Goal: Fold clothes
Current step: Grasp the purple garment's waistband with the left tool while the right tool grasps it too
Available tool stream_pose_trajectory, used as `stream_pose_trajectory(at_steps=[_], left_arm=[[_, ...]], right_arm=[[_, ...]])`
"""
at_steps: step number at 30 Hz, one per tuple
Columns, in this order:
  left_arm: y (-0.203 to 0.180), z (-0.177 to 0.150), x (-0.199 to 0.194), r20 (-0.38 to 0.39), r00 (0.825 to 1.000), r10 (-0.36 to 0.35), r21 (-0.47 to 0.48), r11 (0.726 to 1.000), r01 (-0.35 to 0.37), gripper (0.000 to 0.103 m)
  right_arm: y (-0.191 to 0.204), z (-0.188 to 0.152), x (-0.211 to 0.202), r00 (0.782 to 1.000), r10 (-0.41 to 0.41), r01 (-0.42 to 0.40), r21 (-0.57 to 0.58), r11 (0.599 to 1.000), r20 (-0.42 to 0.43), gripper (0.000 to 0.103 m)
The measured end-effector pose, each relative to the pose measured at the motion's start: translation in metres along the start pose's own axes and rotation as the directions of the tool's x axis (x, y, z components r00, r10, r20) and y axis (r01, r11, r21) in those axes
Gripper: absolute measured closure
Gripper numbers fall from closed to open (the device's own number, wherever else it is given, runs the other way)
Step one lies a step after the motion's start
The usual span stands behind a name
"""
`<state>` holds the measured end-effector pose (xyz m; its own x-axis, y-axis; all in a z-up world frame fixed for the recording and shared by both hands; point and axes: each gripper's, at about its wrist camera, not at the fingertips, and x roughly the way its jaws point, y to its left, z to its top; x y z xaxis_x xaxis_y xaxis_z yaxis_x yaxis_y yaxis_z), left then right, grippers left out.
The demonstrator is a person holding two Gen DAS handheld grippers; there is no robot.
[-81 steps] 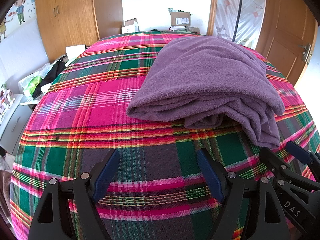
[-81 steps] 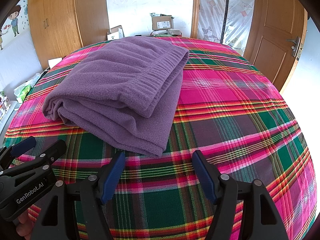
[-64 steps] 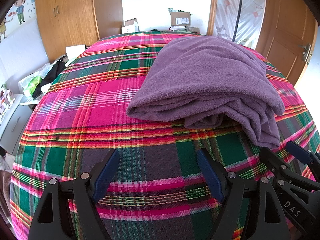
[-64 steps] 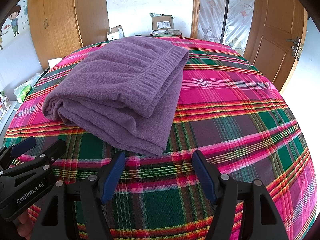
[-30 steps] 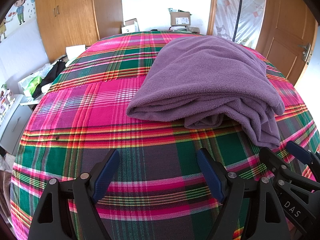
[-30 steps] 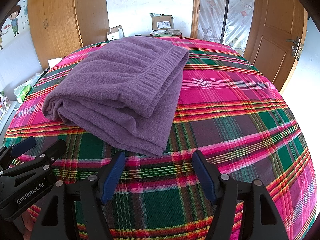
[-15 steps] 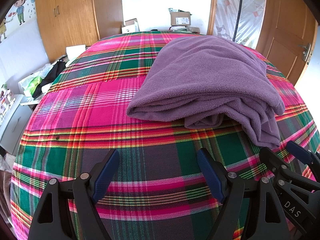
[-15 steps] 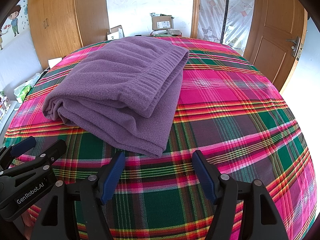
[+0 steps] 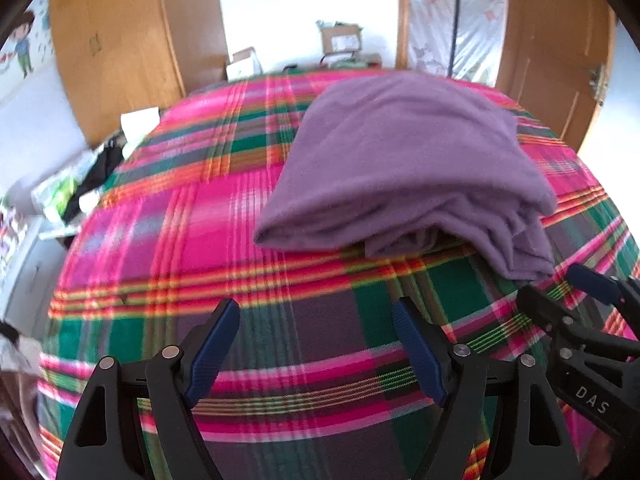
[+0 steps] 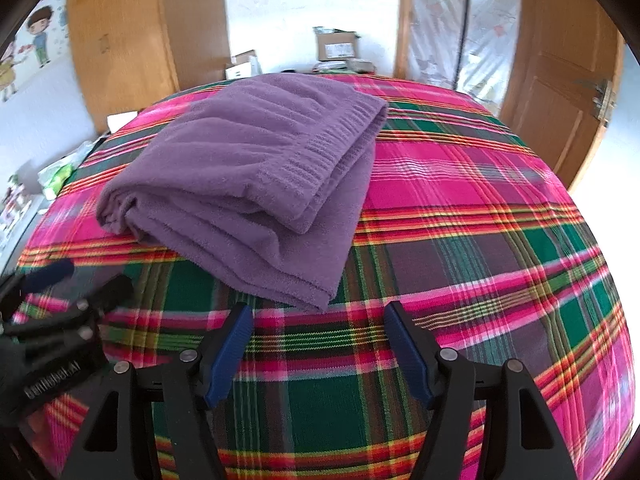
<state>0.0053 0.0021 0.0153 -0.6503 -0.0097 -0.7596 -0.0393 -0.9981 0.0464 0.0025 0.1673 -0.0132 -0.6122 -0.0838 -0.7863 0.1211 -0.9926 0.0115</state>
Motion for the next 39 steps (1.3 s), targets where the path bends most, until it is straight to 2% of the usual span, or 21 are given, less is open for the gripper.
stream_pose_trajectory(at_steps=[2, 5, 8, 10, 12, 13, 16, 20, 22, 26, 28, 33, 37, 39], left_arm=[[-0.001, 0.006, -0.010, 0.042, 0.999, 0.006, 0.036, 0.999, -0.007, 0.023], [-0.005, 0.020, -0.021, 0.074, 0.996, -0.043, 0.072, 0.997, 0.038, 0.023], [-0.019, 0.034, -0.030, 0.119, 0.990, -0.079, 0.164, 0.985, 0.058, 0.023], [-0.034, 0.041, -0.029, 0.120, 0.987, -0.103, 0.260, 0.963, 0.069, 0.023], [-0.049, 0.043, -0.029, 0.150, 0.985, -0.088, 0.333, 0.942, 0.033, 0.023], [-0.059, 0.044, -0.028, 0.151, 0.985, -0.089, 0.385, 0.923, 0.025, 0.023], [-0.077, 0.046, -0.021, 0.138, 0.985, -0.099, 0.468, 0.883, 0.023, 0.023], [-0.091, 0.050, -0.013, 0.155, 0.984, -0.083, 0.548, 0.836, -0.016, 0.023], [-0.093, 0.056, -0.006, 0.142, 0.987, -0.071, 0.535, 0.845, -0.016, 0.023], [-0.090, 0.068, 0.001, 0.111, 0.990, -0.090, 0.496, 0.868, 0.023, 0.028], [-0.088, 0.072, 0.004, 0.097, 0.990, -0.102, 0.477, 0.878, 0.044, 0.034], [-0.089, 0.085, 0.010, 0.079, 0.988, -0.135, 0.457, 0.885, 0.084, 0.060], [-0.087, 0.091, 0.012, 0.072, 0.987, -0.145, 0.442, 0.892, 0.098, 0.066], [-0.086, 0.093, 0.014, 0.069, 0.986, -0.151, 0.440, 0.892, 0.106, 0.073]], right_arm=[[-0.005, 0.001, -0.002, 1.000, 0.028, -0.028, -0.009, 1.000, -0.001, 0.051], [-0.020, 0.005, -0.009, 0.997, 0.073, -0.073, 0.004, 0.997, 0.011, 0.054], [-0.036, 0.011, -0.022, 0.993, 0.100, -0.101, 0.008, 0.995, 0.056, 0.057], [-0.043, 0.013, -0.025, 0.991, 0.117, -0.117, 0.008, 0.993, 0.068, 0.057], [-0.049, 0.014, -0.024, 0.988, 0.144, -0.145, 0.013, 0.989, 0.065, 0.057], [-0.052, 0.013, -0.023, 0.985, 0.160, -0.161, 0.017, 0.987, 0.059, 0.057], [-0.057, 0.010, -0.014, 0.983, 0.183, -0.184, 0.036, 0.982, 0.034, 0.057], [-0.061, 0.011, -0.003, 0.976, 0.218, -0.218, 0.061, 0.974, 0.012, 0.057], [-0.063, 0.012, 0.001, 0.970, 0.244, -0.244, 0.071, 0.967, 0.001, 0.057], [-0.057, 0.019, 0.006, 0.964, 0.265, -0.265, 0.048, 0.963, -0.002, 0.057], [-0.055, 0.021, 0.008, 0.958, 0.287, -0.287, 0.039, 0.957, -0.001, 0.057], [-0.044, 0.025, 0.011, 0.946, 0.323, -0.323, -0.013, 0.946, -0.006, 0.057], [-0.033, 0.031, 0.016, 0.950, 0.313, -0.314, -0.056, 0.948, -0.015, 0.057], [-0.031, 0.034, 0.021, 0.949, 0.314, -0.314, -0.051, 0.948, -0.008, 0.057]])
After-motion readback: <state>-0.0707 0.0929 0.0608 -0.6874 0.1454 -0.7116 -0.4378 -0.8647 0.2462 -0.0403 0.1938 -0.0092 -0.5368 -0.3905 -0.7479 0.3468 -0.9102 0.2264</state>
